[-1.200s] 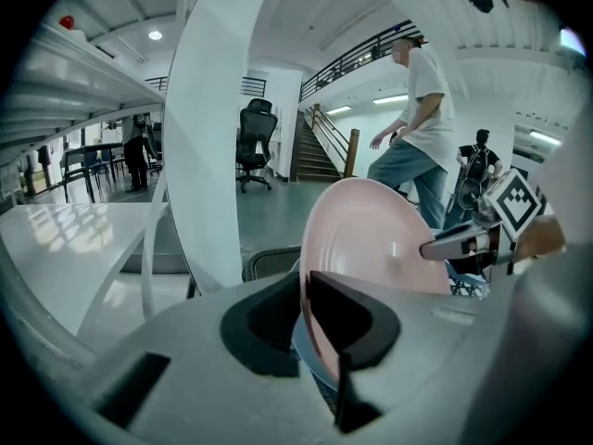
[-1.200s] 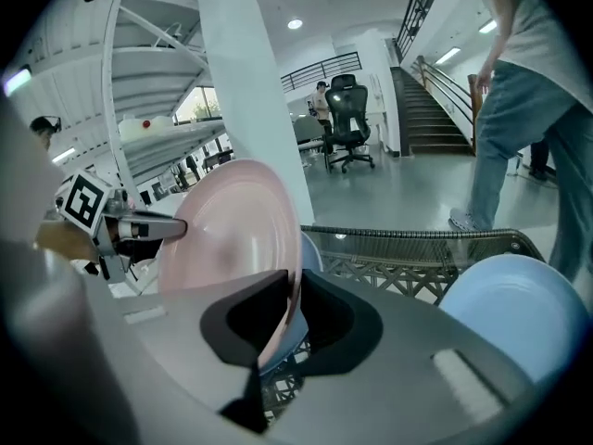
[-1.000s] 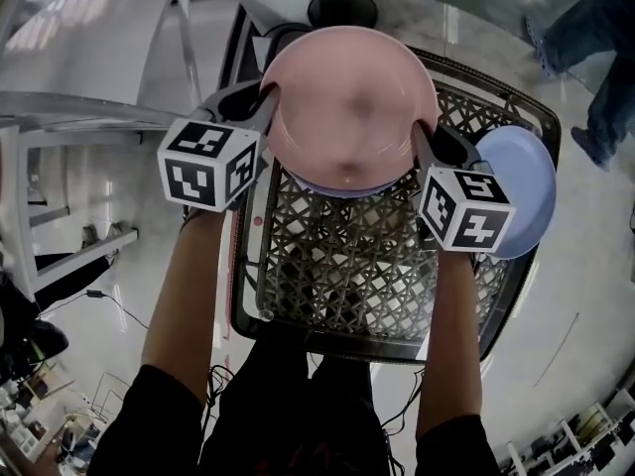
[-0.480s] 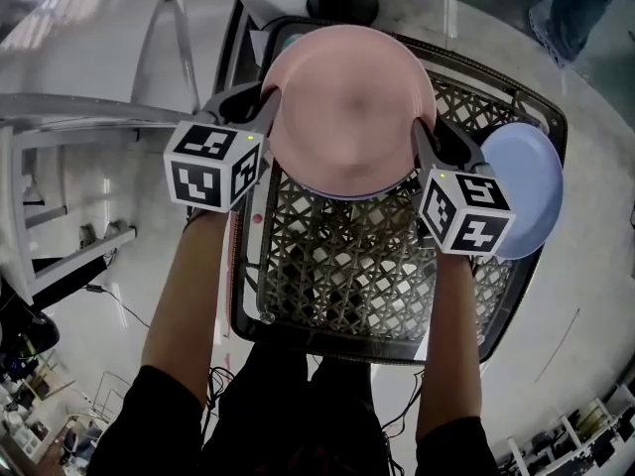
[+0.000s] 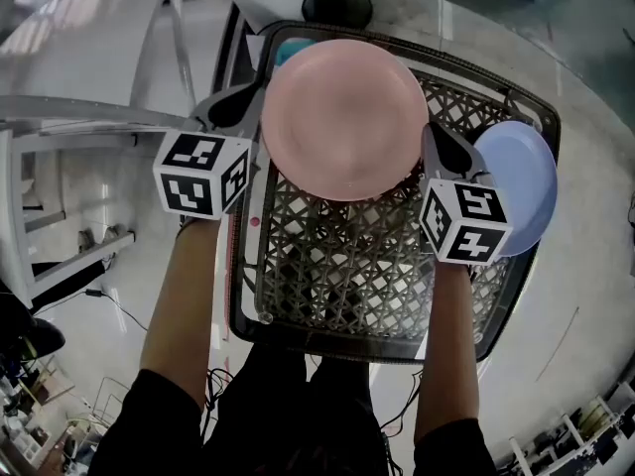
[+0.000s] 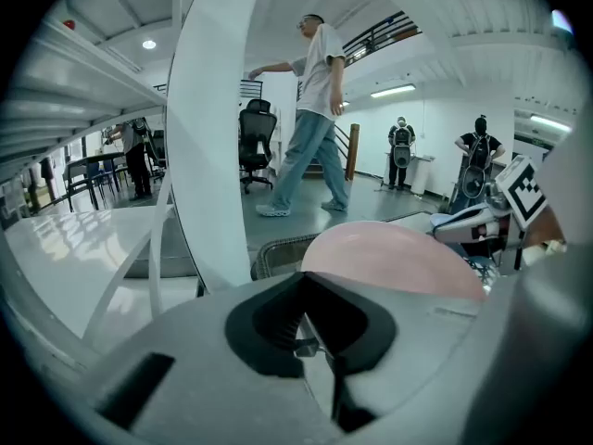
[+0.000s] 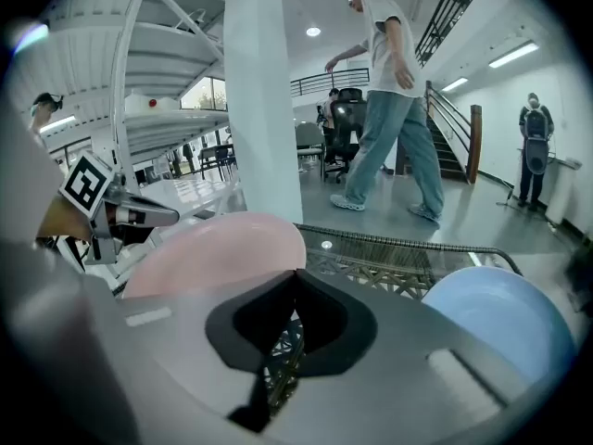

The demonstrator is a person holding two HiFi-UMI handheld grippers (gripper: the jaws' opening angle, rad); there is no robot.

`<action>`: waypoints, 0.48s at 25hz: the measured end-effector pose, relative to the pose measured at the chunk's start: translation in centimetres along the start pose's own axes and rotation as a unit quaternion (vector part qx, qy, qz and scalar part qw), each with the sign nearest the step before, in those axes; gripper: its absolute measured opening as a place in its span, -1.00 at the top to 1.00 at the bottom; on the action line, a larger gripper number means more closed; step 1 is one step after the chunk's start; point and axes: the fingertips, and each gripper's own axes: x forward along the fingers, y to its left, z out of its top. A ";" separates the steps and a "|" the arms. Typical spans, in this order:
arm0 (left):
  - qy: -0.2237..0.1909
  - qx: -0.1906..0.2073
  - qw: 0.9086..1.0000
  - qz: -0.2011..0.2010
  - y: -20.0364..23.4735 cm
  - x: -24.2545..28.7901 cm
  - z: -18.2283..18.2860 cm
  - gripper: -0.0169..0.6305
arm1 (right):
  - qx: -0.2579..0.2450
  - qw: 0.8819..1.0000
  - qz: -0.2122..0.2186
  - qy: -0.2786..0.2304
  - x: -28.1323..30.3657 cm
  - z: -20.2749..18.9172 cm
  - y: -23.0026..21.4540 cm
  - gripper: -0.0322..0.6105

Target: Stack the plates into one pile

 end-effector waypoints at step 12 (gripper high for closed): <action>-0.012 0.036 0.999 -0.026 -4.3 -0.3 2.0 0.96 | 0.042 0.999 -0.022 -0.015 -4.2 -0.7 -3.6 0.89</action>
